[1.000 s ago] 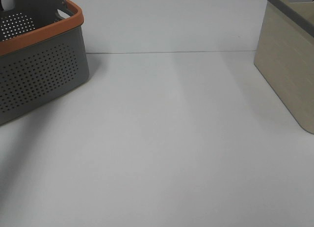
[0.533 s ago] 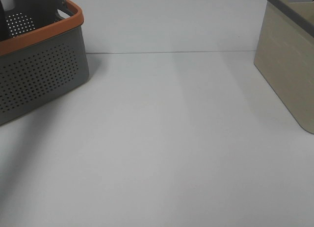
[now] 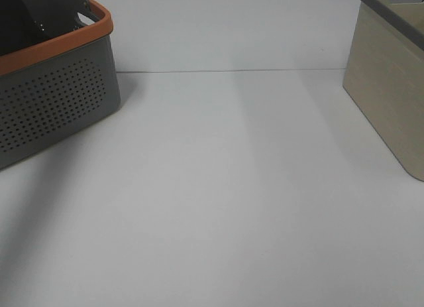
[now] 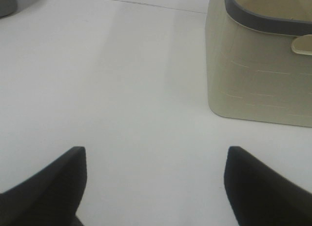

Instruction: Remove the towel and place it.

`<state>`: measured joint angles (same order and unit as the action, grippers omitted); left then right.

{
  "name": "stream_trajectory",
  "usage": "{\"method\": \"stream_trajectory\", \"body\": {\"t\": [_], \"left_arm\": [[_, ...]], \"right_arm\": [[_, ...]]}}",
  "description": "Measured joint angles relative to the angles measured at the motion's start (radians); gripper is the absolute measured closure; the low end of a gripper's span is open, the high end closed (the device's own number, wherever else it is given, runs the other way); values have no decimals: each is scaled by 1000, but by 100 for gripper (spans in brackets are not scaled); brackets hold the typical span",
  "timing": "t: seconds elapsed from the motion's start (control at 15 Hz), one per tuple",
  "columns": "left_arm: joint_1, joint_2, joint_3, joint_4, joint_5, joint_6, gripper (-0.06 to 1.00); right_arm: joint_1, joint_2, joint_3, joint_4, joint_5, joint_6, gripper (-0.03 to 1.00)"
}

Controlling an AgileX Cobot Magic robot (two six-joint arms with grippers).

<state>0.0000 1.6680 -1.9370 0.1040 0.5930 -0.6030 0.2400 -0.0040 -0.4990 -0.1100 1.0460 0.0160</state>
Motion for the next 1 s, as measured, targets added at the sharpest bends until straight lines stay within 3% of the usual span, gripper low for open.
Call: {"method": "stream_trajectory", "body": {"t": [0.2, 0.67, 0.8, 0.87, 1.0], "left_arm": [[-61, -47, -3, -27, -124, 58, 94], [-313, -49, -117, -4, -303, 69, 94], [-387, -49, -118, 28, -311, 69, 94], [-479, -44, -118, 89, -271, 76, 94], [-564, -14, -120, 178, -212, 71, 94]], "right_arm": [[0, 0, 0, 0, 0, 0, 20], [0, 0, 0, 0, 0, 0, 20], [0, 0, 0, 0, 0, 0, 20], [0, 0, 0, 0, 0, 0, 20], [0, 0, 0, 0, 0, 0, 20]]}}
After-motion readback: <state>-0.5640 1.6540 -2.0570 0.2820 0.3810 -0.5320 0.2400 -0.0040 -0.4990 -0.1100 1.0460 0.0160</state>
